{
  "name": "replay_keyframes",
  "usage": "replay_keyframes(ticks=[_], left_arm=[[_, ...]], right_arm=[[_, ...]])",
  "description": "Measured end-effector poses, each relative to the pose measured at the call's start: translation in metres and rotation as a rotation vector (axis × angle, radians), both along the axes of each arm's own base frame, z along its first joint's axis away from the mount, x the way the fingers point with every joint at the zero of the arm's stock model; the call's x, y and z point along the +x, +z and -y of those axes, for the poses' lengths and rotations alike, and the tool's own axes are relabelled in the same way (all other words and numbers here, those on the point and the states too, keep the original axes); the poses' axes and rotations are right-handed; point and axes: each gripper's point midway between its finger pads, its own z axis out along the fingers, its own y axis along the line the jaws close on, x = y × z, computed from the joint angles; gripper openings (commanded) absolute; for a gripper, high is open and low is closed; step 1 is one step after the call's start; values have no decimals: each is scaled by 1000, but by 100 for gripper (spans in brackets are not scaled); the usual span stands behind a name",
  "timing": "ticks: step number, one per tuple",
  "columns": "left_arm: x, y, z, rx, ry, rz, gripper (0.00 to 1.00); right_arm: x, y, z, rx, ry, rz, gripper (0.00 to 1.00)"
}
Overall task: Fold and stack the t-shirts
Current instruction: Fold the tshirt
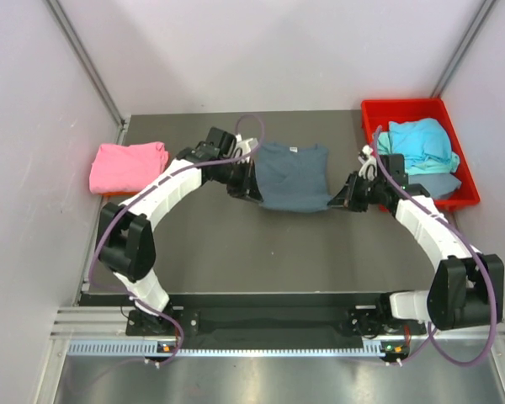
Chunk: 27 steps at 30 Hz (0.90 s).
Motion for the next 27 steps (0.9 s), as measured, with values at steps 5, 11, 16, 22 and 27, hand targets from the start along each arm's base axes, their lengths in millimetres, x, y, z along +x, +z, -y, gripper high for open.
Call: replay_keyframes(ticks=[5,11,16,22,27], left_arm=[[39,31,12,-15,-3,132,0],[86,40,23,-9,0,221,0],[125,7,24,31,15,209,0],[172,-38,10,75,67,170,0],[208,-42,1,68,111,208,0]], right_arm=[[36,31,-4,10,-2,87,0],[95,59,-10,18,1,188,0],[128,39,-12,10,-2,161,0],[164,4,-8,-5,-23,106,0],[200,2,-7,-7,-39,130,0]])
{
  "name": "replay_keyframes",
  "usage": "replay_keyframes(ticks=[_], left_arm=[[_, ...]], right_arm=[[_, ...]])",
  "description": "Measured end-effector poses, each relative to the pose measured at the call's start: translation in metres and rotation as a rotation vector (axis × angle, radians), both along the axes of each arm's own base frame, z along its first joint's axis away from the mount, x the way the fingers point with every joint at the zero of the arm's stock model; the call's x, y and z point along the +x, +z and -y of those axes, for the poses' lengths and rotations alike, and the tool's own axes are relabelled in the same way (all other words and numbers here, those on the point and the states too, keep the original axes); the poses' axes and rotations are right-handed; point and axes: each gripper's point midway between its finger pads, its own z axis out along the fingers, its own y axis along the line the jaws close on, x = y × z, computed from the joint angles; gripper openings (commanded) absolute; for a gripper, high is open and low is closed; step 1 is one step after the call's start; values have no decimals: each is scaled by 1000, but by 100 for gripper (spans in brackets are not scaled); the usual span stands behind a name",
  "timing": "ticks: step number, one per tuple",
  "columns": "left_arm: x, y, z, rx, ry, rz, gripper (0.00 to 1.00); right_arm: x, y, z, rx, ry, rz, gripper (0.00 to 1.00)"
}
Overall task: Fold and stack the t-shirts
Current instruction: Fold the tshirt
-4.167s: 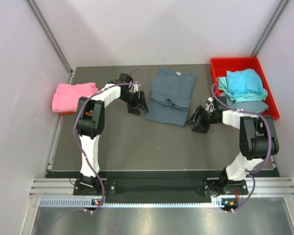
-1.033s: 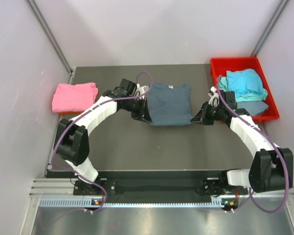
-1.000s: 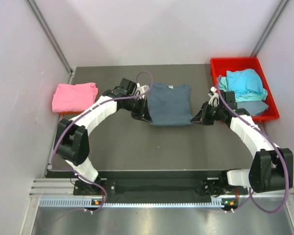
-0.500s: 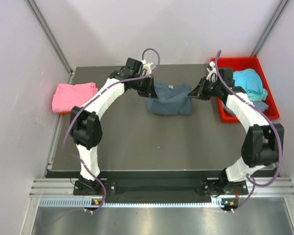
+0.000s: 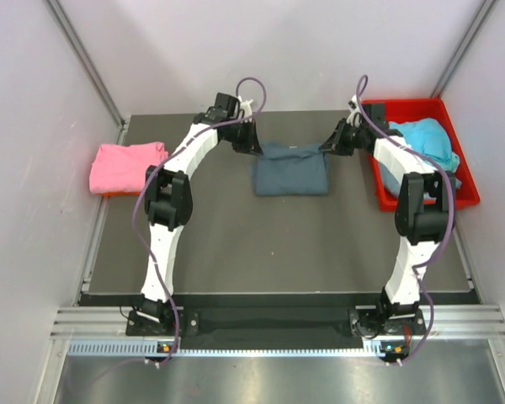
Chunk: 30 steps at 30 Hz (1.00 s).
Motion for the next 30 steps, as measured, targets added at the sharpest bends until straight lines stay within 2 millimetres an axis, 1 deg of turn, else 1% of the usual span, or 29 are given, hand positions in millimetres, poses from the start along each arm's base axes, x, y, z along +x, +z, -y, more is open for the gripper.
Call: replay_keyframes(ticks=[3,5,7,9,12,13,14,15,16,17,18,19,20,21,22,24,26,27,28,30], left_arm=[[24,12,1,-22,12,67,0],[37,19,2,-36,18,108,0],[50,21,3,-46,23,147,1],[60,15,3,-48,31,168,1],[76,-8,5,-40,52,183,2],[81,-19,4,-30,61,181,4],[85,-32,4,-18,71,180,15],[88,-44,4,-6,78,174,25],[90,-56,2,12,90,169,37],[92,-66,0,32,104,162,54],[93,-73,-1,44,117,157,60],[97,-67,0,39,128,169,66],[103,-62,-4,57,155,193,70],[109,-54,-6,71,178,219,73],[114,-46,-10,81,199,242,73],[118,-30,-18,107,239,269,76],[121,-2,-28,121,272,313,76],[120,13,-31,117,282,331,77],[119,31,-34,106,290,352,79],[112,67,-42,76,296,381,79]], right_arm=[[23,8,-1,0,-8,44,0],[37,12,-1,3,-16,74,0],[50,13,-1,5,-23,99,0],[59,7,-1,9,-30,108,0],[70,-16,-1,11,-45,98,0],[73,-27,-3,9,-44,90,0],[75,-36,-4,6,-44,82,4],[76,-48,-6,2,-44,66,11],[77,-58,-7,-2,-43,52,24],[77,-66,-8,-7,-43,42,66],[78,-71,-9,-11,-45,32,78],[77,-75,-10,-23,-41,31,86],[77,-75,-10,-39,-42,32,91],[80,-72,-10,-55,-44,46,91],[84,-67,-8,-70,-48,66,92],[88,-49,-5,-87,-57,107,91],[87,-23,-2,-88,-63,147,88],[87,-5,0,-84,-65,177,87],[86,13,1,-77,-66,207,85],[81,51,1,-56,-65,269,79]])
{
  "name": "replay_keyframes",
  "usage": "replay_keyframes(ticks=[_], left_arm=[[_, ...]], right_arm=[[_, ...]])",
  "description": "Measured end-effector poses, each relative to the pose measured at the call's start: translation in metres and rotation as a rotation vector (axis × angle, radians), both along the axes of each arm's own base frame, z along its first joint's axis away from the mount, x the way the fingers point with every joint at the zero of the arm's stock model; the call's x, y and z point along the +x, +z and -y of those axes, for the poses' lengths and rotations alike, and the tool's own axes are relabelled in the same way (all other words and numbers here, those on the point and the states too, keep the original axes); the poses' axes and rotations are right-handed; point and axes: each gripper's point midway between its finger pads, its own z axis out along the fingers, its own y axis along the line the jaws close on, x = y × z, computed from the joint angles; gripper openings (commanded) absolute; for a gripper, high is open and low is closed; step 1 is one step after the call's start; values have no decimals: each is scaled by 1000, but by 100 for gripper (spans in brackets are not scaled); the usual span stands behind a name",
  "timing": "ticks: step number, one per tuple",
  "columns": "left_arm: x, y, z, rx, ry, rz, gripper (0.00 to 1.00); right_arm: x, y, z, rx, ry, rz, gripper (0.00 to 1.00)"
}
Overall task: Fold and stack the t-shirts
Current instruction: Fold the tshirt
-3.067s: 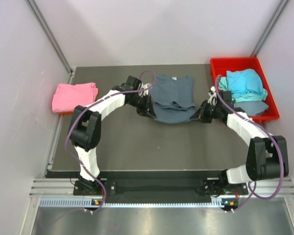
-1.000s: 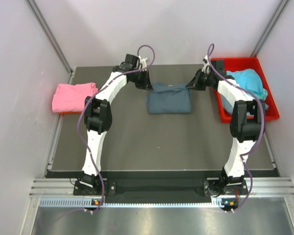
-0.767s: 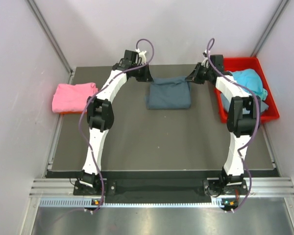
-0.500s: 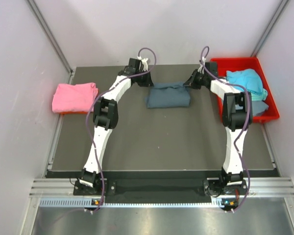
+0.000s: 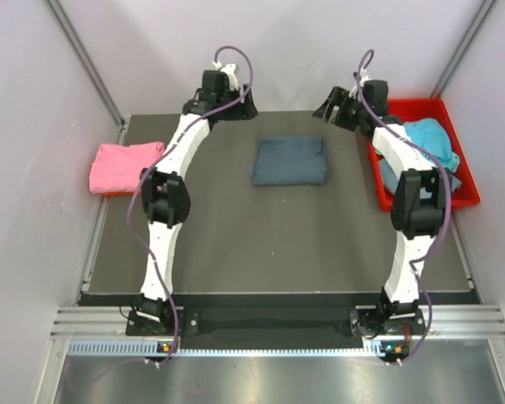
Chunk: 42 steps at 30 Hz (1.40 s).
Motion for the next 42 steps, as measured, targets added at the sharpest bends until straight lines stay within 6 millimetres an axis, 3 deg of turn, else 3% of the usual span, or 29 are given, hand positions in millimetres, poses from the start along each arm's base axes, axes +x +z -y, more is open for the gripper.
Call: replay_keyframes(ticks=[2,4,6,9,13,15,18,24,30,36,42], left_arm=[[-11,26,-9,-32,-7,12,82],[-27,43,-19,-86,-22,-14,82],[-43,41,-31,-132,-31,-71,79],[-66,8,-44,-195,-39,-212,77],[-99,-52,-51,-262,-35,-439,77],[-111,-67,-47,-299,-43,-517,77],[-122,-76,-40,-353,-54,-589,78],[-121,-88,-31,-416,-63,-635,78],[-122,-130,-24,-423,-46,-725,78],[-118,-129,-8,-427,-78,-716,78],[-116,-131,20,-426,-142,-699,78]], right_arm=[[-8,30,-3,31,10,52,73],[-20,48,-7,69,30,74,71],[-30,45,-12,104,51,56,69],[-46,9,-20,151,78,-47,65],[-64,-44,-25,188,86,-201,63],[-69,-58,-28,200,89,-243,61],[-72,-63,-32,214,99,-265,60],[-77,-74,-43,223,134,-289,61],[-79,-104,-43,206,135,-342,61],[-79,-124,-41,183,137,-364,62],[-79,-128,-40,169,140,-360,62]])
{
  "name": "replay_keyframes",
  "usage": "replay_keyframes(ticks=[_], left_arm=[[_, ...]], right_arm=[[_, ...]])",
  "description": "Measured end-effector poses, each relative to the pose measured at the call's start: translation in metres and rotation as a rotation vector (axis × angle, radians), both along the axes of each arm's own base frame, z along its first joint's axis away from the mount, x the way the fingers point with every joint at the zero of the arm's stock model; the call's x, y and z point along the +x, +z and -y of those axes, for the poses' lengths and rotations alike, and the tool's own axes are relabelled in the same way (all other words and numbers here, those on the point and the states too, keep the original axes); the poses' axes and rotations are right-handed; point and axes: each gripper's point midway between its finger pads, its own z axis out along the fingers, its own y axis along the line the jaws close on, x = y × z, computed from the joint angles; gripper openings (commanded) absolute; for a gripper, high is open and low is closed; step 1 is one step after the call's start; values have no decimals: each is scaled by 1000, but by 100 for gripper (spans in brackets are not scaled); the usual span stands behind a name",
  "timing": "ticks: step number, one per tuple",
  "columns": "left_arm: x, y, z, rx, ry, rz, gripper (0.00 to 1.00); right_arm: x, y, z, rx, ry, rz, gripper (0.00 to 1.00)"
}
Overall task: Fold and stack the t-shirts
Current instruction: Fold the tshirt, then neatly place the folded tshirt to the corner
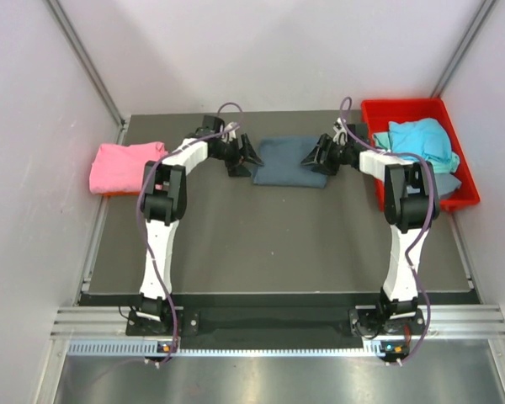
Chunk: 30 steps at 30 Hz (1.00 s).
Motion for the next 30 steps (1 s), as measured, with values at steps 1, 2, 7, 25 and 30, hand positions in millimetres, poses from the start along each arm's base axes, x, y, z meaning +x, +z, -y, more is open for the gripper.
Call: replay_keyframes(ticks=[1,2,7,25,30], left_arm=[[0,0,6,-8,-12,6,78],[-1,0,12,-14,-24,10,78],[-6,0,30,-32,-52,15,77],[-6,-12,42,-64,-65,-3,43],[-6,-16,45,-86,-65,-18,16]], right_arm=[[0,0,0,-1,1,0,62],[0,-1,0,-2,1,1,62],[0,-3,0,-6,7,4,62],[1,-4,-2,-18,10,14,62],[1,-4,-2,-18,11,15,62]])
